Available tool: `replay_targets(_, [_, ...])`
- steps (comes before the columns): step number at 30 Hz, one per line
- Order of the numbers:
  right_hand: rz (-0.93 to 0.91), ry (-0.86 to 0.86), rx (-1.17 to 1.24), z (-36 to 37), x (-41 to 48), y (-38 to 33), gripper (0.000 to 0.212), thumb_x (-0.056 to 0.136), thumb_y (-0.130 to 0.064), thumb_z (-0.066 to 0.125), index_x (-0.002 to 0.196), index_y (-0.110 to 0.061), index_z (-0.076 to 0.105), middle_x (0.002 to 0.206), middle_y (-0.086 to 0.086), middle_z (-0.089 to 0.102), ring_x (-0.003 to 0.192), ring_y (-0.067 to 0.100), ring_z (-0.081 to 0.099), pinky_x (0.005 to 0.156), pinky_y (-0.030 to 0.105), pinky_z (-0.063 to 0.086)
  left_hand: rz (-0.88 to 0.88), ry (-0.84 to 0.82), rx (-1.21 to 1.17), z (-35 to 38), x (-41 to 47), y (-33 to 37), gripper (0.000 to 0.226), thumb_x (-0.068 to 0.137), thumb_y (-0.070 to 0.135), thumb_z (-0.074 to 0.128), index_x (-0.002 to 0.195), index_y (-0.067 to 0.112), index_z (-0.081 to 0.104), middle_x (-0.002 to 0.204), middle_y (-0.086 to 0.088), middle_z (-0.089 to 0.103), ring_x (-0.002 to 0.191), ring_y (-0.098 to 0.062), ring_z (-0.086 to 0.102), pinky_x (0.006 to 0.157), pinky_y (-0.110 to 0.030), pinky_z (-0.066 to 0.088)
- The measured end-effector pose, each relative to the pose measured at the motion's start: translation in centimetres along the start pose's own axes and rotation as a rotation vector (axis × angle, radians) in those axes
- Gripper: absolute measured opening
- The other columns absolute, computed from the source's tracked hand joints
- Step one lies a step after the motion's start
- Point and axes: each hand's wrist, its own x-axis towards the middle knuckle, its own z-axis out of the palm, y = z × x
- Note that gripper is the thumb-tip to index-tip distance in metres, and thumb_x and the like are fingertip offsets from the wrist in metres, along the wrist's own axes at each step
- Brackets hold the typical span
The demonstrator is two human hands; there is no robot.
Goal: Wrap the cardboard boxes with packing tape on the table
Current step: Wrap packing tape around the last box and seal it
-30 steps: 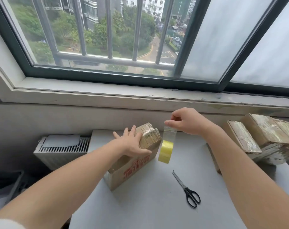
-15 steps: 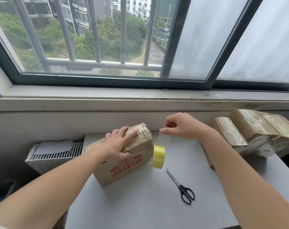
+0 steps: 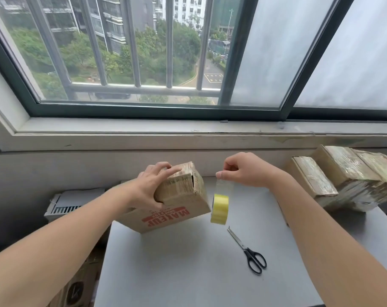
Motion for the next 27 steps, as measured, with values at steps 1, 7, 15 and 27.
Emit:
replay_targets(1, [0.000,-0.002,-0.004,0.1,0.0,0.0,0.043,0.093,-0.051,0.069,0.071,-0.016,0.058,0.063,-0.009,0.052,0.059,0.006,0.045,0.057,0.027,0.035,0.014,-0.057,0.089,-0.5,0.0,-0.2,0.113,0.072,0.036,0.079,0.149,0.066,0.001,0.157,0.013,0.014,0.142,-0.018,0.019,0.122,-0.052,0.021])
replay_targets(7, [-0.003,-0.021,0.011,0.9,0.0,-0.3,0.045,0.092,-0.052,0.070,0.076,-0.011,0.059,0.064,-0.008,0.051,0.060,0.009,0.044,0.058,0.028,0.035,0.030,-0.210,0.595,0.4,-0.1,-0.8,0.110,0.089,0.001,0.061,0.160,0.044,-0.009,0.172,0.011,-0.004,0.158,-0.020,0.003,0.120,-0.069,0.006])
replay_targets(15, [-0.047,-0.104,-0.014,2.5,-0.1,-2.0,0.032,0.090,-0.049,0.072,0.081,-0.019,0.066,0.071,-0.009,0.060,0.066,0.006,0.053,0.063,0.026,0.043,-0.180,-0.260,0.284,4.6,0.9,0.7,0.105,0.090,0.028,0.057,0.159,0.035,-0.022,0.166,0.005,-0.033,0.155,-0.030,-0.025,0.114,-0.078,-0.009])
replay_targets(27, [-0.151,-0.255,-0.061,6.1,0.7,-4.1,0.014,0.092,-0.036,0.071,0.086,-0.025,0.066,0.075,-0.011,0.060,0.067,0.003,0.052,0.060,0.020,0.041,-0.133,-0.068,0.313,7.1,1.2,2.1,0.085,0.097,0.069,0.028,0.165,0.027,-0.002,0.173,0.006,-0.009,0.158,-0.017,-0.016,0.119,-0.066,-0.014])
